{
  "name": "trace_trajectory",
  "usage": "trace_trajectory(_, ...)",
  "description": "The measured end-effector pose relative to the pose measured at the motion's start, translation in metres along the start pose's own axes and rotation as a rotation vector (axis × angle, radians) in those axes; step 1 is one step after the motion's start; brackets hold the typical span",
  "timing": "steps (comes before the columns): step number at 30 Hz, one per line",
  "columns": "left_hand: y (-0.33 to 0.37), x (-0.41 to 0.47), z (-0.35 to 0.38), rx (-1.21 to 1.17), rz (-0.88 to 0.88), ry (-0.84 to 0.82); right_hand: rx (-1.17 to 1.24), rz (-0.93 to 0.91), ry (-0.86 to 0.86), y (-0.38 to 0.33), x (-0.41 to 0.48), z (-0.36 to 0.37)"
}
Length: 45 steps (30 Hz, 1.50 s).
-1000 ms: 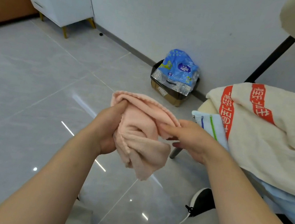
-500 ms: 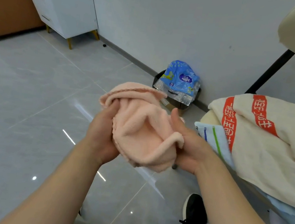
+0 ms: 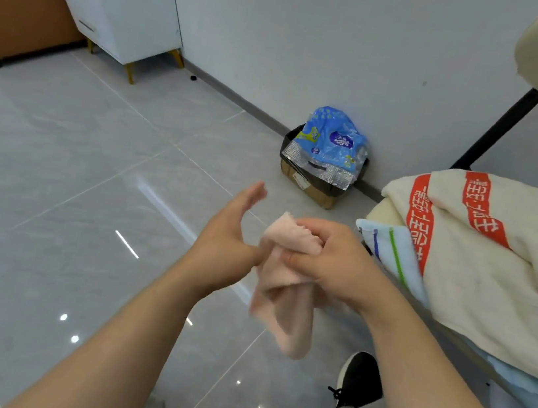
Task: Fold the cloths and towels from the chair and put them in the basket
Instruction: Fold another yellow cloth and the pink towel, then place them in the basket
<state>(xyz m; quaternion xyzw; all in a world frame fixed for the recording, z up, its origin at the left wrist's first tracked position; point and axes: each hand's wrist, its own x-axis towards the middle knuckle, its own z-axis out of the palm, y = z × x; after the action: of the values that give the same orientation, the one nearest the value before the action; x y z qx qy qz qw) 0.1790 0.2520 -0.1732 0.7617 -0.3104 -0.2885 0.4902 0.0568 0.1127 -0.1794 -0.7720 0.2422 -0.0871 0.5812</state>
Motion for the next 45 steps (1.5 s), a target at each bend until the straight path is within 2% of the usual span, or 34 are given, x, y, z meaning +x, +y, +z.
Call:
trace_trajectory(2, 0.0, 0.0, 0.003, 0.025, 0.052, -0.04, -0.076, 0.002, -0.003, 0.001, 0.001, 0.0)
trace_trajectory(13, -0.001, 0.001, 0.007, 0.258, 0.075, 0.163, -0.153, 0.093, 0.224, 0.006, 0.007, -0.008)
trace_trajectory(19, 0.002, -0.001, 0.007, 0.27, 0.08, 0.228, -0.039, 0.066, 0.358, 0.004, 0.008, -0.008)
trace_trajectory(24, 0.007, -0.003, 0.006, 0.244, 0.008, 0.139, 0.173, 0.007, 0.415, 0.0, 0.007, -0.011)
trace_trajectory(28, 0.01, -0.007, 0.009, 0.047, -0.012, -0.069, 0.125, -0.015, 0.407, 0.002, 0.007, -0.007)
trace_trajectory(31, 0.009, -0.007, 0.014, -0.059, -0.002, -0.134, 0.089, 0.01, 0.352, -0.001, 0.006, -0.003)
trace_trajectory(35, 0.006, -0.004, 0.02, -0.032, 0.032, -0.027, 0.036, -0.001, 0.332, -0.002, 0.006, -0.002)
trace_trajectory(42, -0.002, 0.005, 0.007, -0.014, -0.107, 0.33, -0.048, 0.013, 0.353, -0.001, 0.005, -0.005)
trace_trajectory(45, -0.002, 0.007, 0.003, -0.105, -0.128, 0.331, -0.076, 0.035, 0.335, 0.002, 0.007, -0.005)
